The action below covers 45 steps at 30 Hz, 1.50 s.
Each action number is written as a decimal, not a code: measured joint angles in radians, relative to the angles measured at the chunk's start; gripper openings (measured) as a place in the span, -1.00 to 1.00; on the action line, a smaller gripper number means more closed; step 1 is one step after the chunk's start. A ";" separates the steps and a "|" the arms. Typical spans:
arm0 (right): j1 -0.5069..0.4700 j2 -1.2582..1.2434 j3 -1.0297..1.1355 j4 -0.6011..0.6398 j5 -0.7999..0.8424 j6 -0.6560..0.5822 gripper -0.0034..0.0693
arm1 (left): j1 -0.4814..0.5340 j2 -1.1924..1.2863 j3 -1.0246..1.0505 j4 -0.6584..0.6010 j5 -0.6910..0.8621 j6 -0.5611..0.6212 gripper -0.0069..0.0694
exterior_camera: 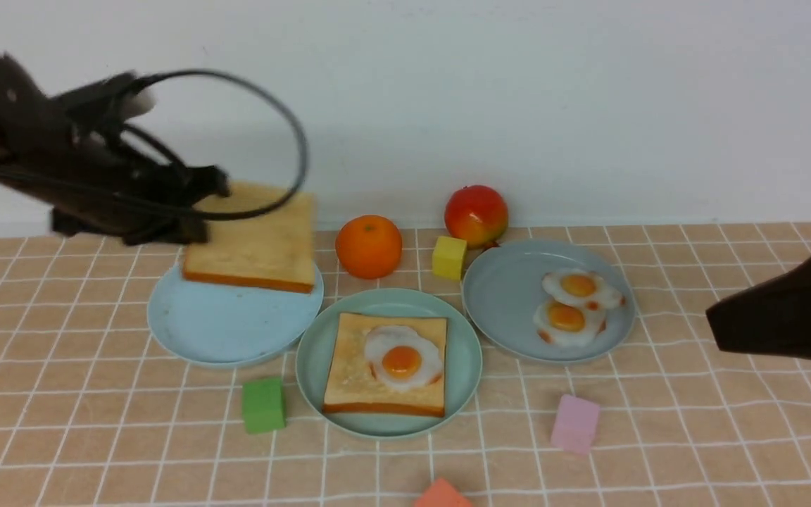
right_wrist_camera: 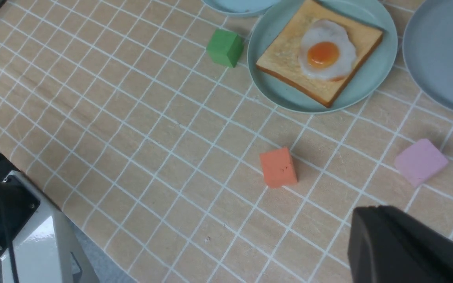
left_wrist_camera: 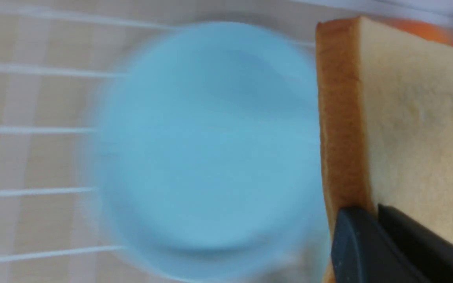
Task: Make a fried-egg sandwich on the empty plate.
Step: Use the left arm to place a slice of bread on the fried egg in the middle
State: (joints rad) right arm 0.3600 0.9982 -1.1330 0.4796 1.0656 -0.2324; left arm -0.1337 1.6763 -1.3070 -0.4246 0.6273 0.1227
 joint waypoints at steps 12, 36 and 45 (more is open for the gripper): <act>0.000 0.000 0.000 -0.004 0.022 -0.001 -0.90 | -0.187 0.188 0.032 -0.208 -0.032 0.102 -0.79; 0.000 -0.009 0.011 -0.021 0.000 -0.001 -0.83 | -0.187 0.187 0.032 -0.057 -0.035 0.018 -0.20; 0.000 -0.211 0.153 -0.074 -0.163 0.019 -0.81 | -0.187 0.047 0.032 0.024 0.046 -0.044 0.05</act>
State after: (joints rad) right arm 0.3600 0.7871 -0.9804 0.4058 0.9028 -0.2137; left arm -0.3203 1.7231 -1.2752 -0.4008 0.6731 0.0788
